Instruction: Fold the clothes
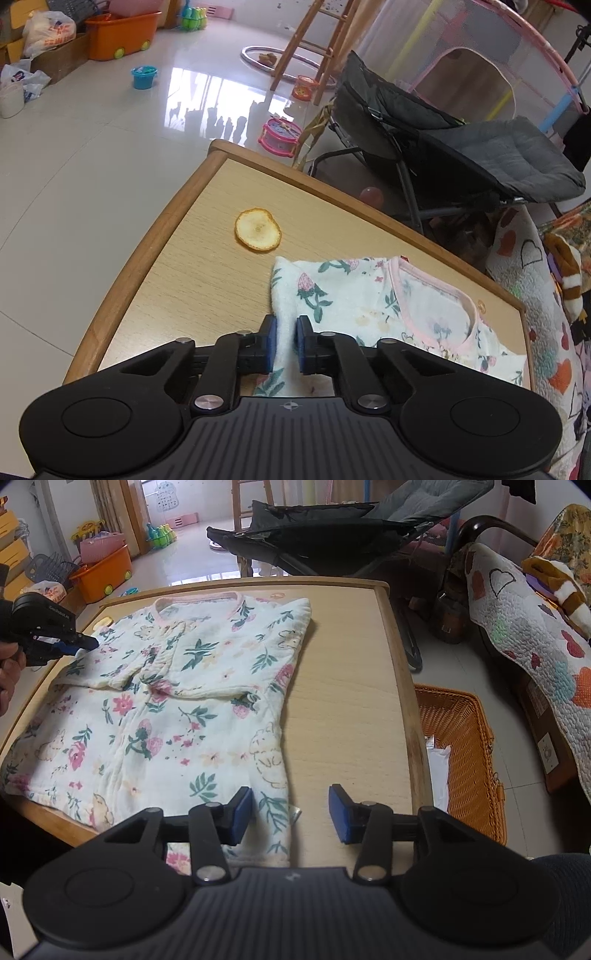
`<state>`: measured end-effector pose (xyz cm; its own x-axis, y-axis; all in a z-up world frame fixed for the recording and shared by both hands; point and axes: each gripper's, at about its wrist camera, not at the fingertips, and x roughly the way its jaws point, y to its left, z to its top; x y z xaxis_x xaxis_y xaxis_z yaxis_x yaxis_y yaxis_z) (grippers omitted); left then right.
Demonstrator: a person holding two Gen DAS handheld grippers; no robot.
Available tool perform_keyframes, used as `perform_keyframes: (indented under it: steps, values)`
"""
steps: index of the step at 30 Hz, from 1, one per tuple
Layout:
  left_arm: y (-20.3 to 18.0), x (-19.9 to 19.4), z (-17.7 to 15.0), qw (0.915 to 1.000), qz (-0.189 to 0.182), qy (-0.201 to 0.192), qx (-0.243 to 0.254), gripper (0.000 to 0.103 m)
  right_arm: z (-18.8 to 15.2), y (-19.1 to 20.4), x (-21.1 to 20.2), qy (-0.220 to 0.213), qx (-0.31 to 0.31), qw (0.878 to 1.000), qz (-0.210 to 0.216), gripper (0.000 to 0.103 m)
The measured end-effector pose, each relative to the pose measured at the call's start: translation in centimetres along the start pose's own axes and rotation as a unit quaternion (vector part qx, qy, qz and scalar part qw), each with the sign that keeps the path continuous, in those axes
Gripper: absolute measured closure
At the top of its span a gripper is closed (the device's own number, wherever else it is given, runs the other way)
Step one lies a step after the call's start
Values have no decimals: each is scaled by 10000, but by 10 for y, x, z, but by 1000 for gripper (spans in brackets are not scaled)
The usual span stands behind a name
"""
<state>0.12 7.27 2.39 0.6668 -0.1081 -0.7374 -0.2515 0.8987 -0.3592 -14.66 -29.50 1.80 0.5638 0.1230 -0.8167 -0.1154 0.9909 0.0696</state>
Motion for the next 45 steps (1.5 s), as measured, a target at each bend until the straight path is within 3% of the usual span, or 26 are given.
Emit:
perform_keyframes:
  steps: [14,23,32,45]
  values:
    - [-33,-29,0,9981,-463,-308,250,95,-1,-3,-1,-12,87,10000,20,56]
    - [-69,-29,-16,9951,-808,-85,563,95,-1,-6,-2,-23,149,9999,47,56]
    - [-76,-1,-36,9969,-663,221,367,95,-2,-8,-2,-29,198,9998,64,56]
    - [-74,16,-41,9973,-574,421,206,91,-2,-7,-2,-32,187,9998,52,54]
